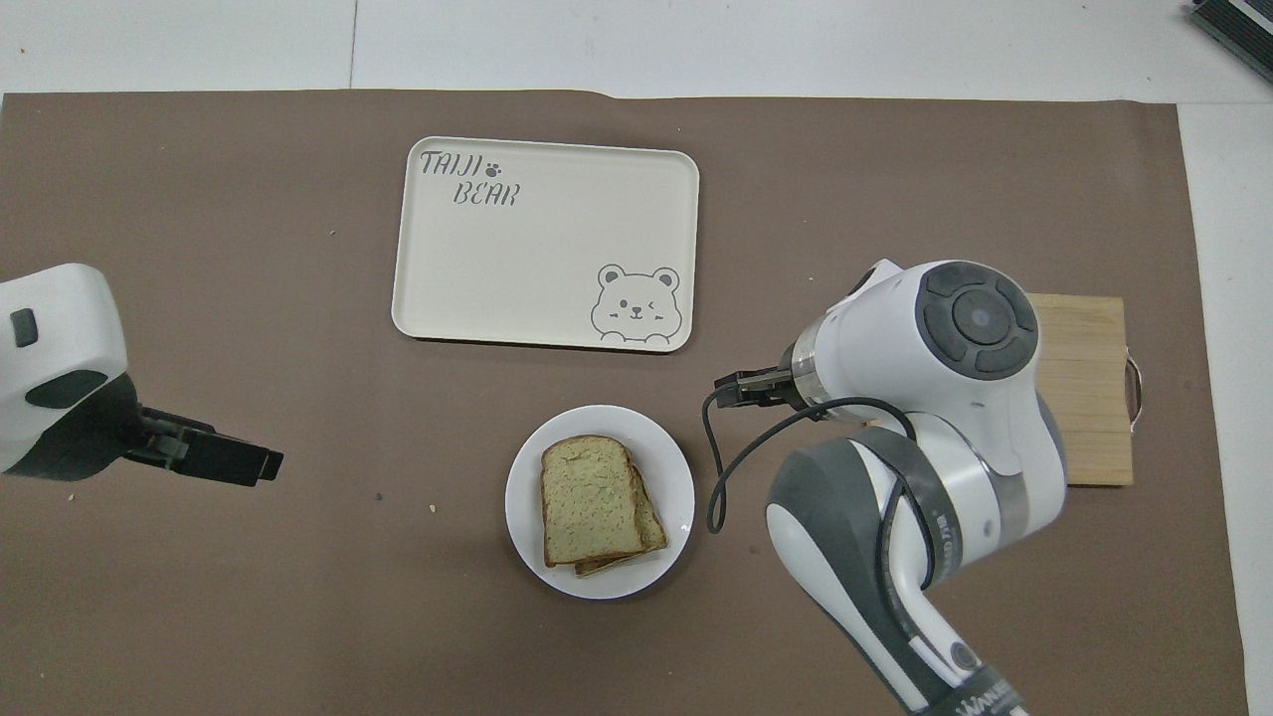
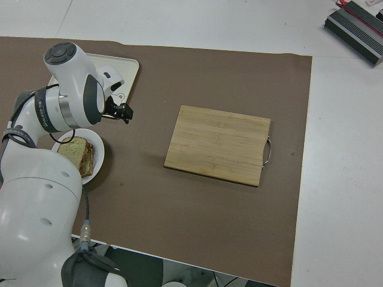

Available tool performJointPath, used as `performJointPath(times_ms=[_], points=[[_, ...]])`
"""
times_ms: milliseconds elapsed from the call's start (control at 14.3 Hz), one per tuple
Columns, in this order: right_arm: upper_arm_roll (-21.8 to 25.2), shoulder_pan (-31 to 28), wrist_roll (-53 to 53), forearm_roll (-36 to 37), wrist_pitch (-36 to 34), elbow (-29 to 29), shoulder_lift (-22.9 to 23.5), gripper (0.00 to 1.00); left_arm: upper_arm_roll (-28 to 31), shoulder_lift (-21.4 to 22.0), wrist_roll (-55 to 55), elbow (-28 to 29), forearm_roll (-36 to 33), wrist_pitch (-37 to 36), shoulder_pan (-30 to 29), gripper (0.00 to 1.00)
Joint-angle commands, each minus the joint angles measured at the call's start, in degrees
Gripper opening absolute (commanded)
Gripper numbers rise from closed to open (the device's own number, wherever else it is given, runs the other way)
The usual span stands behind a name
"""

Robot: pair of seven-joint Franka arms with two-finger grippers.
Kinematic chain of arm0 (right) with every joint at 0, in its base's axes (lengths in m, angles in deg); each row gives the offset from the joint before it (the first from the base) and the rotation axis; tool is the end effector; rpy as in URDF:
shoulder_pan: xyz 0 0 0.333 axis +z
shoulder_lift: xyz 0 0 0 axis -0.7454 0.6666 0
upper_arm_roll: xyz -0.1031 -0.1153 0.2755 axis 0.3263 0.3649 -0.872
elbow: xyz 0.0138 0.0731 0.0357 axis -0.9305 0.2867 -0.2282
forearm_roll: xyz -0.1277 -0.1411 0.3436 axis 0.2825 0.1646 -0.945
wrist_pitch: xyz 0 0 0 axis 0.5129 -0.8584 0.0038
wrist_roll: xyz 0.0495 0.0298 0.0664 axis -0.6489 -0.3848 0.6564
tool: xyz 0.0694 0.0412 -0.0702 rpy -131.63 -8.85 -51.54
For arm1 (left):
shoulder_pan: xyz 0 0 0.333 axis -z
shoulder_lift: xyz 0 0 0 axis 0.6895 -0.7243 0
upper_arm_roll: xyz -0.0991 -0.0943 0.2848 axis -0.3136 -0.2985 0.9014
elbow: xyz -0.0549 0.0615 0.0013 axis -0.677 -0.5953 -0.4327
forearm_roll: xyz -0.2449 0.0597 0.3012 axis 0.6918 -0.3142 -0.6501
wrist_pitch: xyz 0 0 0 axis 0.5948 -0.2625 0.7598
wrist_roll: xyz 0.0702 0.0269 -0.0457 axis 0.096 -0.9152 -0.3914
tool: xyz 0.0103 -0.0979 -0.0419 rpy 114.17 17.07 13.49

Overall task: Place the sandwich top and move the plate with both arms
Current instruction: 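Withdraw the right gripper while the left gripper reaches the plate rim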

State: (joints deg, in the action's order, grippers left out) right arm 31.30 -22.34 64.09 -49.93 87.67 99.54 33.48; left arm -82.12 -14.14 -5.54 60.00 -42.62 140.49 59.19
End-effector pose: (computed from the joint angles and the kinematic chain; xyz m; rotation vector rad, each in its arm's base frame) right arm 0.5311 0.2253 0.4420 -3.0417 -0.1345 0.0109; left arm 0.4737 -0.1006 0.6069 2.8597 -0.5041 -0.1364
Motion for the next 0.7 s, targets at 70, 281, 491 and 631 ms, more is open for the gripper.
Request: performJointPath(times_ms=[70,281,491,631], points=[[-0.5,-2.7,0.1,4.0,-5.1,-0.2,-2.7,1.0,0.7,2.3,-1.5,7.5,1.8,7.5,2.8,1.0],[-0.5,-5.6,0.1,4.0,-9.4,-0.2,-5.1,1.0,0.7,2.5,-1.4,14.1,4.3,15.8,3.7,1.0],[-0.6,-9.1,0.2,4.0,-13.2,-0.2,-7.6,1.0,0.7,3.0,-1.4,20.5,7.7,24.1,5.8,1.0],[-0.6,-11.7,0.2,4.0,-14.9,-0.2,-9.4,1.0,0.7,3.4,-1.4,25.0,8.3,29.3,7.9,1.0]])
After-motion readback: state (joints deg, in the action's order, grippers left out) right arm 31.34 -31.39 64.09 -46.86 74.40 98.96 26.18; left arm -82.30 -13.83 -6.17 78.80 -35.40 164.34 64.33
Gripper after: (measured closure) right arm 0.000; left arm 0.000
